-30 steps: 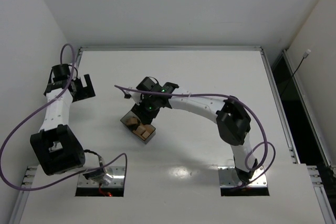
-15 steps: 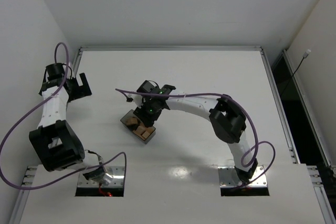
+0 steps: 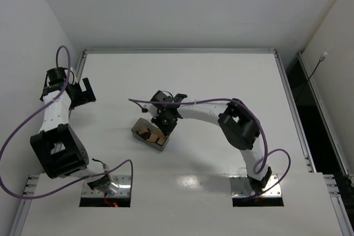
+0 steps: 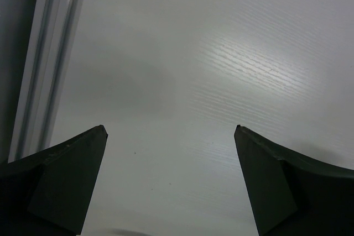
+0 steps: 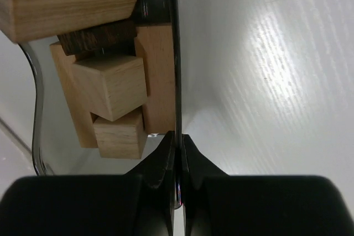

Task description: Build the wood block tower

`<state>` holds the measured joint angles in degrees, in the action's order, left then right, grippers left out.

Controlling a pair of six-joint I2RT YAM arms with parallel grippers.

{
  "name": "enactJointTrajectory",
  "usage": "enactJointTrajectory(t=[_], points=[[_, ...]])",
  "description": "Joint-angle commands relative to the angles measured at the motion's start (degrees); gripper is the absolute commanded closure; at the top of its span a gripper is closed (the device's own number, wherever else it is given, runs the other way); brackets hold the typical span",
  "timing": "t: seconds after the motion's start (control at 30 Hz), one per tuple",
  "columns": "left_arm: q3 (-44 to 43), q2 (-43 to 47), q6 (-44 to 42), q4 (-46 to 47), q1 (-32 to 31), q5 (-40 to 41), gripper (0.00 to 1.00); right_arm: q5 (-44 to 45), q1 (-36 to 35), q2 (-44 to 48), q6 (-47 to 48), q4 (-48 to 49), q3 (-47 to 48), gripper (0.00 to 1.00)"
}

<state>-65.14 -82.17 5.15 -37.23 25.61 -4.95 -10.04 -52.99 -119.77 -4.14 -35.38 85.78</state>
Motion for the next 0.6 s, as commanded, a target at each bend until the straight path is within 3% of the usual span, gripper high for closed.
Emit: enactJointTrajectory(t=[0.0,0.1,0.3,0.4,0.57], points=[[-2.4,-0.4,0.8,0.6,0.8,-1.3,0.0,5.8,0.3,1.9,-0.5,2.0,-0.4,1.0],[-2.4,-0.4,1.5,1.1,0.8,-1.8,0.0,11.7,0.9,3.9,-0.5,2.5,0.1,1.0],[-2.4,-1.1,6.7,1.6,0.8,-1.6,0.0,41.7,2.8,10.9,4.8,7.6,-2.3,1.0],[-3.8,-3.5,7.9,0.1,0.8,-1.6,0.0,54.4,3.9,14.9,12.7,15.0,-7.2,1.0],[-5.2,-5.5,8.5,-0.6,0.8,-2.6,0.0,68.4,3.9,20.2,37.7,39.9,-21.9,1.0]])
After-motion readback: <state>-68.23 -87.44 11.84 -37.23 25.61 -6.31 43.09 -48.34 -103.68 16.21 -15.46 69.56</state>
